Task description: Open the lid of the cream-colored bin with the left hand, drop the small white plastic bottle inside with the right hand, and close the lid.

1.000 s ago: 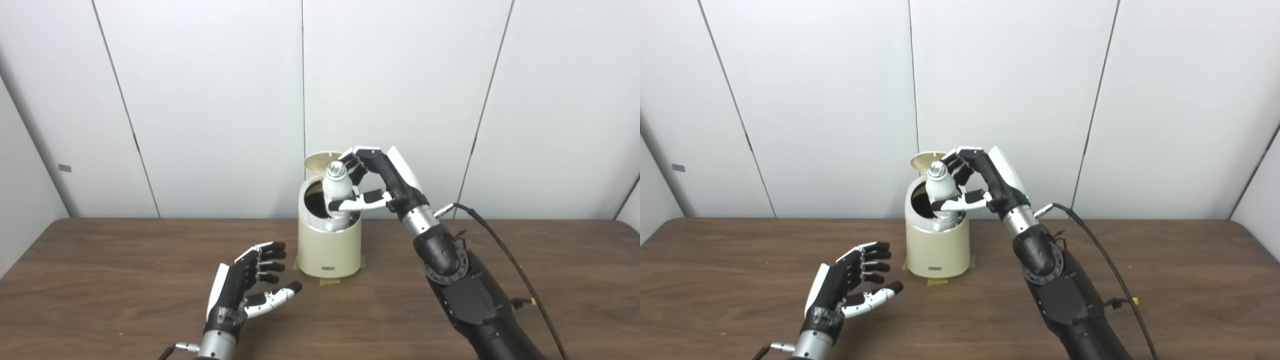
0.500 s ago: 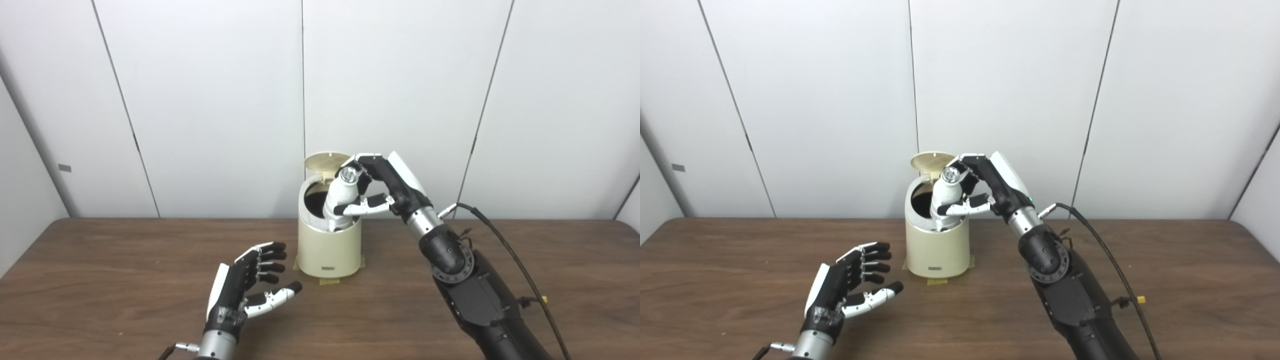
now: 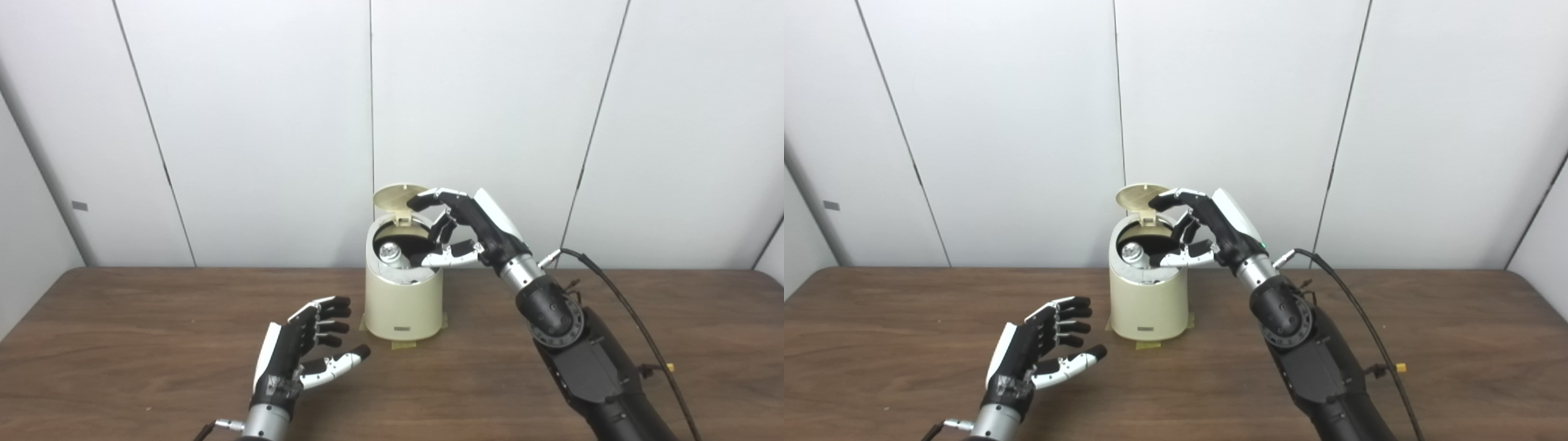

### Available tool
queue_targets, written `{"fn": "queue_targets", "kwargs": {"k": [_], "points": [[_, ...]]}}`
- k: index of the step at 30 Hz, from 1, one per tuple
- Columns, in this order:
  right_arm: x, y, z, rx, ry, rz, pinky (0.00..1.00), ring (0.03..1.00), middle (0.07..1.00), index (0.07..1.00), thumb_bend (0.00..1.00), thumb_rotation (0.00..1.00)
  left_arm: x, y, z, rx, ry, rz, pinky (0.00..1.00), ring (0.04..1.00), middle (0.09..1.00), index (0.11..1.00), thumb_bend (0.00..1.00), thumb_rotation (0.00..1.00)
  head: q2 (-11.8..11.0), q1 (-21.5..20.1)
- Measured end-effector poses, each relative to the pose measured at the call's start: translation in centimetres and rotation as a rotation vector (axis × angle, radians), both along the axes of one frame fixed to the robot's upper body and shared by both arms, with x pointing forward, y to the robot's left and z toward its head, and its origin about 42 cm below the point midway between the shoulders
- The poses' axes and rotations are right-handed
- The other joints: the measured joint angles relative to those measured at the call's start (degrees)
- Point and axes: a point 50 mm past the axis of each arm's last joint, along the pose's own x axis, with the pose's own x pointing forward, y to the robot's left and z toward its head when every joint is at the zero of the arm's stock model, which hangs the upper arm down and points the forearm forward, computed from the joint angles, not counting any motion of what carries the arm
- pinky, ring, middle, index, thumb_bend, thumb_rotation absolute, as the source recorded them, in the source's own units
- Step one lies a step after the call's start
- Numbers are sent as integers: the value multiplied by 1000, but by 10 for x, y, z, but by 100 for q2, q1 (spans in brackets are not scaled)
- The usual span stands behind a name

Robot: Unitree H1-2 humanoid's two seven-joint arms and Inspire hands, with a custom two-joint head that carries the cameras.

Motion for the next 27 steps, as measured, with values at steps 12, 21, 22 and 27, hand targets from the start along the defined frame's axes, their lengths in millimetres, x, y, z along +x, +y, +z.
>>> {"fn": "queue_targets", "kwargs": {"k": [12,21,22,27], "points": [[-26,-18,-2,140,-74,-26,264,447,595,587,528,0,0,0,0,2,-1,-1,611,666,721,738,680,0,-9,26],[-57,-71,-45,396,-60,-147,331,453,598,653,530,0,0,2,0,3,0,-1,622,677,727,744,673,0,-26,-17],[-62,-77,-55,418,-29,-160,334,453,598,658,530,0,0,2,0,3,0,-3,623,679,728,746,671,0,-26,-18],[-83,-96,-96,480,166,-166,446,522,697,753,833,123,0,3,0,8,-1,-5,620,679,732,739,678,0,-18,0]]}}
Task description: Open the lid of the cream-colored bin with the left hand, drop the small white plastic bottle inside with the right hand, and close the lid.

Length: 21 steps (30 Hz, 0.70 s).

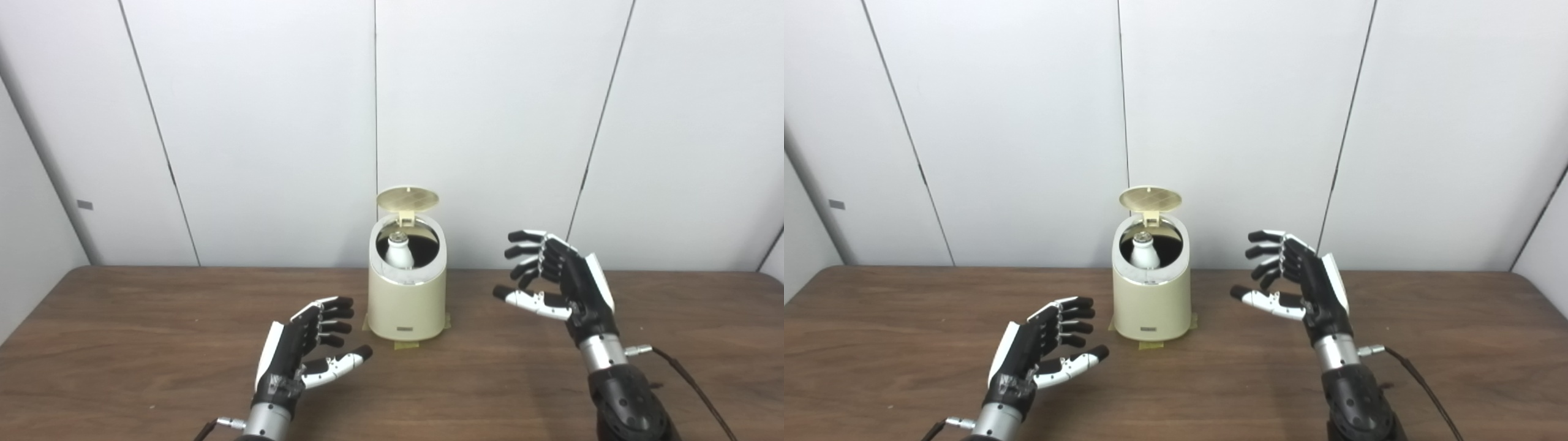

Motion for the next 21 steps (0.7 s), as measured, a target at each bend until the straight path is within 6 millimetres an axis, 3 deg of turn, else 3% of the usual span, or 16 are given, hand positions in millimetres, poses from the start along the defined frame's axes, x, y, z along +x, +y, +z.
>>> {"fn": "queue_targets", "kwargs": {"k": [4,13,16,17,18,21], "points": [[-19,-9,-24,49,98,34,487,575,749,777,875,158,0,1,0,3,-1,0,619,680,735,742,678,0,9,18],[-48,10,-22,156,81,89,547,636,780,805,908,249,0,1,1,-1,-20,-7,622,705,756,771,700,18,-26,105],[-50,14,-23,170,84,90,548,653,787,809,902,265,-1,2,2,1,-23,-12,639,750,788,795,710,76,-53,123],[-50,14,-23,170,83,89,553,657,782,804,916,274,-1,3,3,1,-26,-15,648,790,828,829,748,183,-61,123],[-50,13,-23,171,83,85,552,657,779,802,918,275,0,4,4,5,-29,-19,660,808,846,845,765,226,-70,123],[-50,10,-23,173,81,70,544,654,777,799,908,272,1,10,15,37,-57,-43,701,843,875,872,799,291,-79,114]]}}
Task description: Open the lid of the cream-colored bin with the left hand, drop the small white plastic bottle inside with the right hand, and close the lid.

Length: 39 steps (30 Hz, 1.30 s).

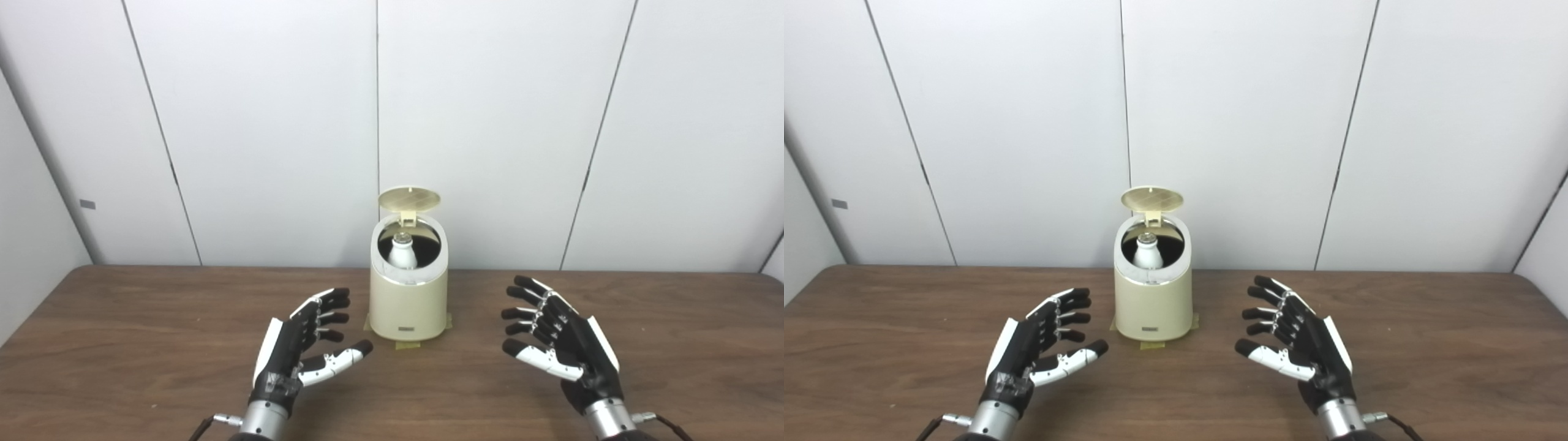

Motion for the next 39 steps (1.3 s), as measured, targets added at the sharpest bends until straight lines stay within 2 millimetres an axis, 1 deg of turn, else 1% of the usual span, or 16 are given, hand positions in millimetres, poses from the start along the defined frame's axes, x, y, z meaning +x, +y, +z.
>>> {"fn": "queue_targets", "kwargs": {"k": [2,4,7,10,11,14,16,18,21,23,25,26,29,31,36,39], "points": [[0,-1,0,1,1,-6,521,646,779,798,897,269,9,3,13,31,-22,-10,726,852,885,883,819,344,-9,-26],[0,0,-1,3,3,-5,508,642,779,794,907,270,22,7,32,71,-61,-14,729,858,888,884,815,354,-18,-26],[0,2,-2,4,7,-6,512,636,776,791,913,277,45,7,73,140,-142,-34,717,871,896,889,803,366,-26,-18],[0,3,-3,2,8,-9,503,629,776,793,902,265,63,2,106,172,-192,-46,722,884,903,885,834,348,-44,-18],[0,3,-3,3,8,-9,498,624,776,793,895,258,68,-1,115,177,-207,-52,744,895,909,889,846,352,-53,-26],[0,5,-2,4,6,-10,489,618,777,797,882,243,86,-10,133,222,-209,-75,806,932,928,910,866,378,-70,-53],[-2,6,-2,8,2,-9,493,615,772,793,876,228,99,-14,141,270,-200,-88,844,961,946,921,886,390,-70,-53],[-3,7,-2,11,2,-8,500,613,767,795,873,231,109,-16,148,326,-196,-96,932,992,976,940,919,432,-79,-62],[-4,9,-2,14,2,-8,500,610,765,794,879,224,122,-21,160,413,-190,-98,988,1000,995,958,929,454,-88,-79],[-4,9,-2,15,2,-8,496,608,765,795,870,222,129,-27,166,467,-190,-105,997,1000,999,964,928,455,-97,-88],[-4,10,-2,16,1,-6,496,609,766,795,863,223,137,-33,171,515,-180,-118,949,1000,1000,962,921,445,-105,-105],[-4,11,-2,16,2,-5,493,606,764,792,862,221,140,-35,171,544,-179,-122,941,1000,1000,963,916,447,-114,-123],[-4,13,-2,18,0,-9,486,593,760,786,877,228,145,-40,169,612,-194,-137,988,1000,997,943,919,441,-114,-149],[-4,13,-2,20,0,-16,496,591,753,780,882,224,146,-42,167,636,-189,-140,998,1000,979,923,918,430,-114,-184],[-4,16,-1,23,-3,-20,511,611,756,781,851,237,147,-39,162,681,-173,-150,1000,1000,958,889,927,424,-114,-220],[-4,18,0,14,-7,-13,509,611,754,776,852,249,147,-37,159,743,-154,-175,1000,1000,945,848,938,404,-114,-228]]}}
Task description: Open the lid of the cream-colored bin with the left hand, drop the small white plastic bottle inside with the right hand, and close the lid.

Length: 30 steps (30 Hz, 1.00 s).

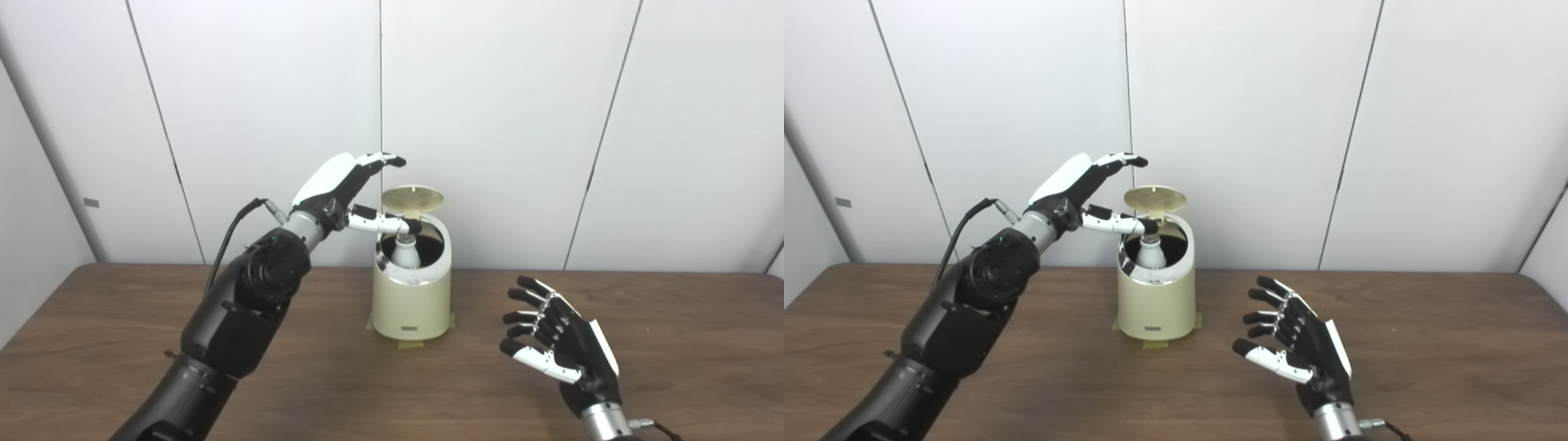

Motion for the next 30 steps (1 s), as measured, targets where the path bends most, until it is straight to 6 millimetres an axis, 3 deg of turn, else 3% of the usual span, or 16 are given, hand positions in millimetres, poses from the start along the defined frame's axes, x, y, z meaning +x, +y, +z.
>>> {"fn": "queue_targets", "kwargs": {"k": [17,30], "points": [[0,1,3,-16,-9,-2,500,609,753,783,847,248,-10,-7,6,87,13,-86,1000,1000,878,803,944,406,26,-62],[0,4,3,-8,-8,0,482,599,754,780,842,227,-35,-5,-1,153,-10,-179,1000,1000,856,814,885,423,88,-97]]}}
